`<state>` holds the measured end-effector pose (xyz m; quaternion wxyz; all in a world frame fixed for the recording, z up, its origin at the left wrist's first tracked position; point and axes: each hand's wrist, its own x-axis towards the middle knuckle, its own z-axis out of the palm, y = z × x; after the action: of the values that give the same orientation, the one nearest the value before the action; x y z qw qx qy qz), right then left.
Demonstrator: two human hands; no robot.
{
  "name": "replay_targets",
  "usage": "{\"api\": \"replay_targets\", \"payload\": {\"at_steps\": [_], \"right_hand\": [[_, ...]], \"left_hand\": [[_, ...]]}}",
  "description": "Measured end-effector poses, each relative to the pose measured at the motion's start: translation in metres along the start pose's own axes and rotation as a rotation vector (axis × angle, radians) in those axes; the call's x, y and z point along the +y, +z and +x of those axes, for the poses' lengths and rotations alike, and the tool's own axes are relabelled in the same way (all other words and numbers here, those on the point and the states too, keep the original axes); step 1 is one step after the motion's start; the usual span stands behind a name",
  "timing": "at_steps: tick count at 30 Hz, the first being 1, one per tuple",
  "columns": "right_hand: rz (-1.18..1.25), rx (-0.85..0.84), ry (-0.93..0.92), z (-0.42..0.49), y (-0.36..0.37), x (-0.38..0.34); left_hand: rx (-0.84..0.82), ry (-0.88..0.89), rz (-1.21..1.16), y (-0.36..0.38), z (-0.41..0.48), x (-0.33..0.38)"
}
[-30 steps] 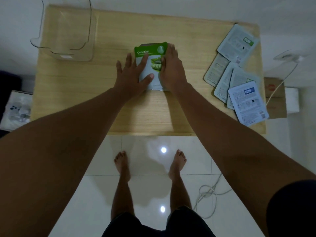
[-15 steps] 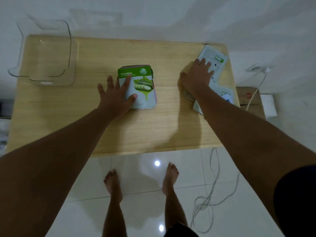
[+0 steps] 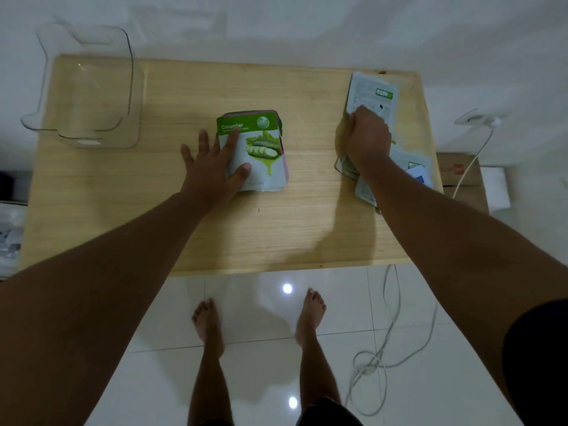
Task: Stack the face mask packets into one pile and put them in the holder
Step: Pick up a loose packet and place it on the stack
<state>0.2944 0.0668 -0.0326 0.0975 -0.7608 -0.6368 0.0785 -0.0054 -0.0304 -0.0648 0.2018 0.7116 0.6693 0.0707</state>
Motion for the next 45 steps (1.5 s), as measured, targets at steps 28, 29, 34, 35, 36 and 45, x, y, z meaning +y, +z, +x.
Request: {"api": "replay_targets", "payload": {"at_steps": [28,29,34,35,36,45], "right_hand": [[0.485,-0.082,-0.137,-0.133,0.019,-0.098],[0.443,-0.102,-0.211,-0.131,0.021,-0.099],[0.212,-0.198,-0.408,-0.125,0.035,-0.097],[0.201,-0.204,-0.413,-0.124,0.036,-0.097],[0.197,-0.206,-0.416,-0.123,0.037,-0.096],[0.121,-0.152,-0.201,-0.087,0.013,-0.061]], "left_hand": [[0.013,-0.046,-0.192,-0.004,0.002,0.001],[0.014,-0.045,-0.186,-0.004,0.002,0.001],[0.027,-0.033,-0.166,-0.003,0.001,0.001],[0.03,-0.033,-0.162,-0.003,0.001,0.002],[0.032,-0.034,-0.155,-0.002,0.002,0.001],[0.027,-0.042,-0.147,-0.001,0.004,-0.001]]}}
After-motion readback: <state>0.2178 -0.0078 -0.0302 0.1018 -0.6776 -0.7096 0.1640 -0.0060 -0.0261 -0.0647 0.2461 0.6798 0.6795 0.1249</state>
